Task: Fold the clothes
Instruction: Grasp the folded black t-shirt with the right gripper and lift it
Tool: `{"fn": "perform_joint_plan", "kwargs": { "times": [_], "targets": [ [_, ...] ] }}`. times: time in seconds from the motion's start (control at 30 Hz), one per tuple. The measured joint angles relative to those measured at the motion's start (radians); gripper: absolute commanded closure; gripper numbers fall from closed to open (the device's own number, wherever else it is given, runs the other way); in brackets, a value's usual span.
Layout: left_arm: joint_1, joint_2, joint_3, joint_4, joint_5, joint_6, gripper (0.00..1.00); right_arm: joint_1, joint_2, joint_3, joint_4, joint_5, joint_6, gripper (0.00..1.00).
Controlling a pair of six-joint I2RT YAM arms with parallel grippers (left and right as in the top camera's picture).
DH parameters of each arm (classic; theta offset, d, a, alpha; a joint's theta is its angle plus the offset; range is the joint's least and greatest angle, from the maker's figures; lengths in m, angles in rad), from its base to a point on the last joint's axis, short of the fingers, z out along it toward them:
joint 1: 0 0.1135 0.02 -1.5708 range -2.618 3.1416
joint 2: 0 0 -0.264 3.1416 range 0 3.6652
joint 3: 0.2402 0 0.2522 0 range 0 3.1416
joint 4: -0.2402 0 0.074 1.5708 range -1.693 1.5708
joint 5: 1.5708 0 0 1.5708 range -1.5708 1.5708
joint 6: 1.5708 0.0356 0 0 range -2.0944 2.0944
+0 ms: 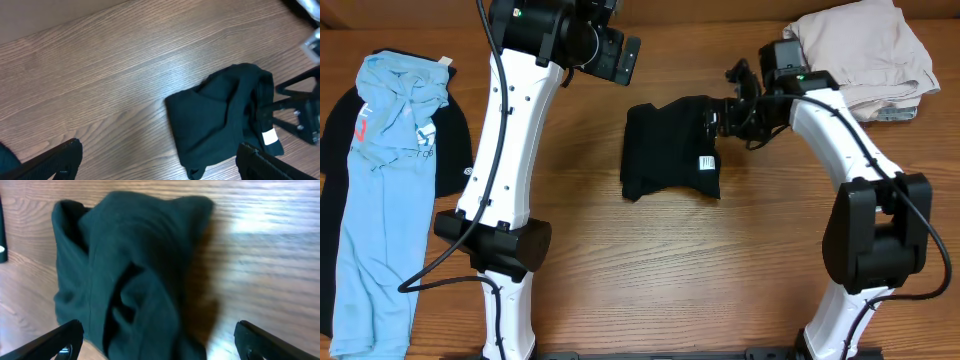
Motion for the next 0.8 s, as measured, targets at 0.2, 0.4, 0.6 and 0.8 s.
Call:
{"fn": "perform_joint_plan", "kwargs": {
  "times": [0.2, 0.4, 0.6, 0.8],
  "targets": [
    [0.0, 0.0, 0.0, -0.008, -0.003, 0.0, 0.0, 0.046, 0.063, -0.044, 0.109, 0.097, 0.05, 0.0],
    [0.0, 0.0, 0.0, -0.016, -0.004, 0.0, 0.0, 0.089, 0.118, -0.05, 0.137, 0.093, 0.095, 0.02],
    [0.0, 0.0, 0.0, -0.016, -0.004, 0.0, 0.0, 0.215, 0.14, -0.05, 0.172, 0.052, 0.2, 0.81],
    [0.0, 0.0, 0.0, -0.021, -0.004, 0.0, 0.0, 0.309, 0.163, -0.051, 0.266, -0.036, 0.299, 0.96]
  ]
}}
